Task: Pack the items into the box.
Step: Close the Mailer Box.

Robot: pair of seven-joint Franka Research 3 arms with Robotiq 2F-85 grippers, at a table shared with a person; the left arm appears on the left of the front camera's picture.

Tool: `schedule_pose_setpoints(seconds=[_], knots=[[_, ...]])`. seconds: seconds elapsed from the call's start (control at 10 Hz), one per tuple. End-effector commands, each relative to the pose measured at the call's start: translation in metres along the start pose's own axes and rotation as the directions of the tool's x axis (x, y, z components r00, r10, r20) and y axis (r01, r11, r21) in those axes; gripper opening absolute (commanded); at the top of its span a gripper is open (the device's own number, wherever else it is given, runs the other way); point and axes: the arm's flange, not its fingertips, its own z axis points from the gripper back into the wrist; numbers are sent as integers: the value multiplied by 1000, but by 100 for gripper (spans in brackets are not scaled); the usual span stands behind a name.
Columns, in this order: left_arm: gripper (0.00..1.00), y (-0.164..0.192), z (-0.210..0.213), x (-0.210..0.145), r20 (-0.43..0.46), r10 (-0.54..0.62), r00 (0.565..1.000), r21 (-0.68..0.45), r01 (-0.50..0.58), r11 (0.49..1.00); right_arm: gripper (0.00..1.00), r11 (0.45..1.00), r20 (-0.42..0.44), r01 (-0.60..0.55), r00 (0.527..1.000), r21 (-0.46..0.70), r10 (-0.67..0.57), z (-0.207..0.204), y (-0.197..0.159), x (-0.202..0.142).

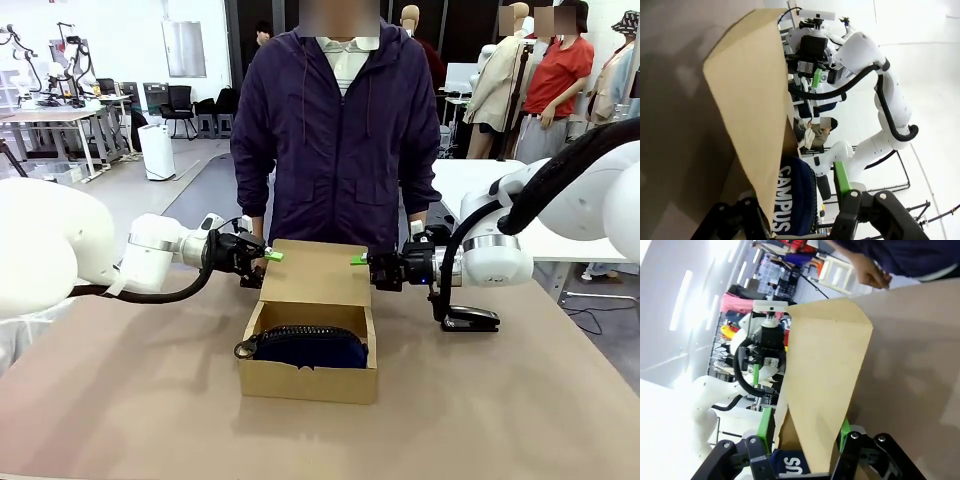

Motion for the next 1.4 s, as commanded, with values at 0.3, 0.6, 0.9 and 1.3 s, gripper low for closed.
schedule_pose_setpoints(seconds=[0.3,0.6,0.9,1.3], knots=[[65,-18,0,-17,-53,-171,984,-100,165,981,63,996,40,-92,995,20,92,7,20,-21],[65,-14,-1,-7,-55,-121,991,-69,117,991,63,997,4,-75,997,13,75,9,26,-8],[65,-11,0,-16,-55,-229,972,-73,225,972,63,986,-61,-131,989,98,137,6,25,-23],[65,-22,-3,-43,-101,-616,781,-5,619,785,63,880,-20,-432,896,199,444,16,42,-46]])
